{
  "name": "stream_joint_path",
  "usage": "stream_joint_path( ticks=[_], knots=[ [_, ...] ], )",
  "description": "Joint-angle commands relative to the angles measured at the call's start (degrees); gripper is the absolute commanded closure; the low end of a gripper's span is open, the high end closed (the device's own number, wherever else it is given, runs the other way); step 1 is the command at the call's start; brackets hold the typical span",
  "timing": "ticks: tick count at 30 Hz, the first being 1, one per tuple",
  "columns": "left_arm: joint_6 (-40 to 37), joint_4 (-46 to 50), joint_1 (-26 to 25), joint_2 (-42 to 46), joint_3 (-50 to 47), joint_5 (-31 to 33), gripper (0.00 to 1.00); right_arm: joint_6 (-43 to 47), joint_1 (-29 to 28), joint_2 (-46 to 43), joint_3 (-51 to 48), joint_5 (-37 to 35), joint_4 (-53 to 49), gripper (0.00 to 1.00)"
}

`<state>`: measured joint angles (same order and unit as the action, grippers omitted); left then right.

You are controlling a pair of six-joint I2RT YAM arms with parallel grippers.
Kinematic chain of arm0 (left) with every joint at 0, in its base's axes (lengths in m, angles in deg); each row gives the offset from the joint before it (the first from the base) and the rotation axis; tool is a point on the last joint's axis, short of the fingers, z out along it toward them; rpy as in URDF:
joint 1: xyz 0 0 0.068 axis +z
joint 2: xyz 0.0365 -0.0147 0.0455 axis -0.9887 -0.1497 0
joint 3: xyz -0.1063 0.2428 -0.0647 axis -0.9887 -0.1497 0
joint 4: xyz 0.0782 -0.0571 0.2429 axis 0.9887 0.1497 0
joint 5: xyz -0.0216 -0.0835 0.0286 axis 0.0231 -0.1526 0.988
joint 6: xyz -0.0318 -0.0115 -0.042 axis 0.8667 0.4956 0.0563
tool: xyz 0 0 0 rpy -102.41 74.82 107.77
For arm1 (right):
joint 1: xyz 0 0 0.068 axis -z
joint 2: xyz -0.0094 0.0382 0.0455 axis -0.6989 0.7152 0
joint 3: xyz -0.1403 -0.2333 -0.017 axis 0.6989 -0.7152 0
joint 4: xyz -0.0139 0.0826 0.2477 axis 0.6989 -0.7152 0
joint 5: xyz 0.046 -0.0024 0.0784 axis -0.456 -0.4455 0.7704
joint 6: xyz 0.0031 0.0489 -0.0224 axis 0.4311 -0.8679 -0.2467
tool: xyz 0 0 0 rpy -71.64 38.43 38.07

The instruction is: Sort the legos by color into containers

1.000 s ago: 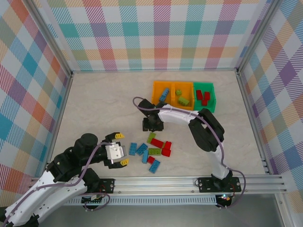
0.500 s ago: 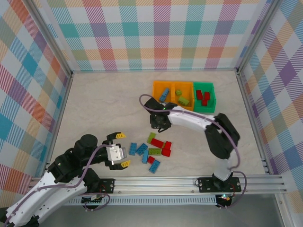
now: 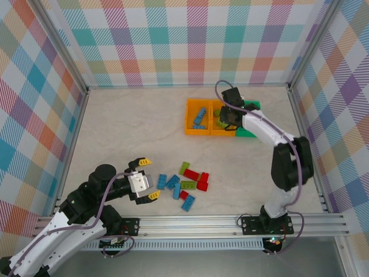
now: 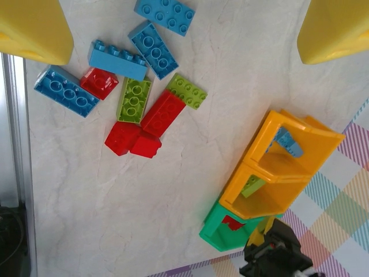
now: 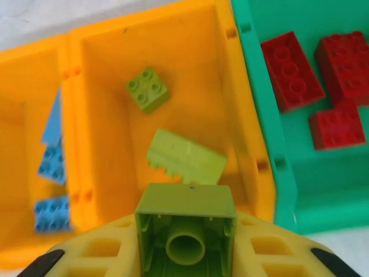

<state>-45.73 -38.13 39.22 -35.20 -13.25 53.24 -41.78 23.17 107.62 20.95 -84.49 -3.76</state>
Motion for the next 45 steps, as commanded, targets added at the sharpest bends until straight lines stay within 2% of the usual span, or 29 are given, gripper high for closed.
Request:
stream_joint_path(
  ticks=[1,4,7,11,14,19,24,27,32,35,37,40,45],
  knots=[
    [1.27,-2.19,0.60,0.87,-0.91,-0.07,0.00,3.50,1.54,6.05,7.55,4.67,-1.21,0.69],
    [1.69,-2.64,0.75,1.05,-1.30,0.17,0.00,3.63,3.02,10.39,12.65,5.41,-2.07,0.63],
    [2.06,-3.17,0.80,1.20,-1.65,0.27,0.00,3.22,3.87,14.06,18.10,6.56,-5.35,0.53],
    [2.20,-3.62,1.00,1.24,-1.90,0.14,0.00,3.66,3.93,14.38,20.88,6.95,-7.90,0.47],
    [2.17,-3.80,1.21,1.33,-2.10,-0.51,0.00,3.25,3.85,11.18,19.33,9.24,-8.80,0.47],
    [2.15,-4.48,1.74,1.28,-2.45,-1.49,0.00,3.03,2.32,-2.00,7.38,15.90,-6.09,0.42],
    [3.34,-4.80,2.38,-0.33,-0.95,-1.55,0.00,5.52,-3.15,-18.61,-8.53,21.35,-1.41,0.35],
    [7.65,-1.17,2.27,-4.83,5.10,-1.53,0.00,4.76,-8.69,-25.91,-17.27,22.64,-0.54,0.32],
    [24.64,-0.53,1.96,-16.15,15.22,2.36,0.00,5.06,-19.77,-28.96,-24.07,24.52,-2.84,0.31],
    [29.38,-5.36,0.71,-20.05,14.89,-0.51,0.00,8.91,-25.21,-25.34,-22.95,21.81,-7.01,0.30],
    [28.69,-8.24,-0.76,-20.94,13.03,-1.88,0.00,10.67,-27.74,-21.67,-20.80,18.25,-10.18,0.29],
    [23.63,-7.94,-2.26,-20.72,11.23,-1.96,0.00,14.69,-30.40,-15.91,-18.30,17.61,-11.48,0.24],
    [8.38,4.98,-2.74,-19.46,13.08,-6.44,0.00,18.53,-31.04,-8.30,-14.24,17.37,-11.01,0.22]
  ],
)
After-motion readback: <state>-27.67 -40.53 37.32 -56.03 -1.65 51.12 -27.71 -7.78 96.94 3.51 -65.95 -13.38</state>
